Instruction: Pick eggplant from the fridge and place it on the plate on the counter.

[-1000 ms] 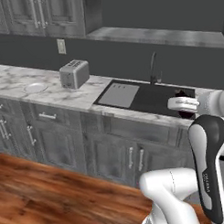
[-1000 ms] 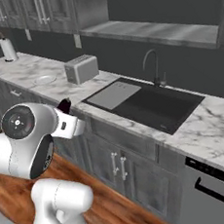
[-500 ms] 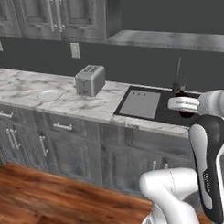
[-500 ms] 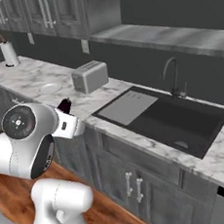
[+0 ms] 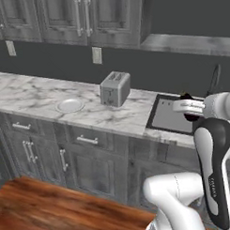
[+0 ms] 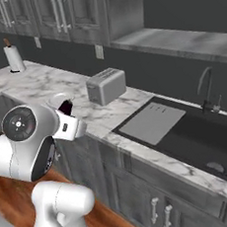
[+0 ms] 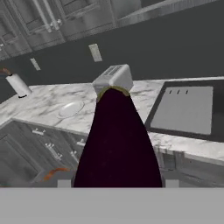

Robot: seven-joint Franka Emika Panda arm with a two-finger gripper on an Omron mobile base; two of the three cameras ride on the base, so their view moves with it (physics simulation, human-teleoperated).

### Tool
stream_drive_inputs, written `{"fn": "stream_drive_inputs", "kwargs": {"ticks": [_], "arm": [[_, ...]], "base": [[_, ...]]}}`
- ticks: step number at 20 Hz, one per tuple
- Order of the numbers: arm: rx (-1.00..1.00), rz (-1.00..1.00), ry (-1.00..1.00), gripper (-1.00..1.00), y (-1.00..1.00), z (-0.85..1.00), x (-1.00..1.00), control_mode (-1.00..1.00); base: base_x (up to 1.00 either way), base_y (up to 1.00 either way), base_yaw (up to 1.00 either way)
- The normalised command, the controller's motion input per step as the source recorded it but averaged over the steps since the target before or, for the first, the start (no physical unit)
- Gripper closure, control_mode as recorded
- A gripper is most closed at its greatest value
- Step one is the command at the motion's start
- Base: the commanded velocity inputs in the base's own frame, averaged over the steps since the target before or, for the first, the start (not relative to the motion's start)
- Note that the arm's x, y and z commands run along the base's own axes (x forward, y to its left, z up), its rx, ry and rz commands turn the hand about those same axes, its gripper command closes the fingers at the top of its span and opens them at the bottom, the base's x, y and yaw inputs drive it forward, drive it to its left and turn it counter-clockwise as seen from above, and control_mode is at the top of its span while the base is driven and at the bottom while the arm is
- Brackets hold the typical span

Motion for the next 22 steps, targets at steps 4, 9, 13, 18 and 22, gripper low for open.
{"fn": "stream_drive_inputs", "kwargs": {"ticks": [4, 9, 13, 18, 22], "arm": [[0.0, 0.0, 0.0, 1.0, 0.0, 0.0, 0.0, 1.0], [0.0, 0.0, 0.0, 1.0, 0.0, 0.0, 0.0, 1.0], [0.0, 0.0, 0.0, 1.0, 0.0, 0.0, 0.0, 1.0], [0.0, 0.0, 0.0, 1.0, 0.0, 0.0, 0.0, 1.0], [0.0, 0.0, 0.0, 1.0, 0.0, 0.0, 0.0, 1.0]], "base": [[0.65, 0.36, 0.0], [0.68, 0.35, 0.0], [0.7, 0.42, 0.0], [0.66, 0.42, 0.0], [0.58, 0.37, 0.0]]}}
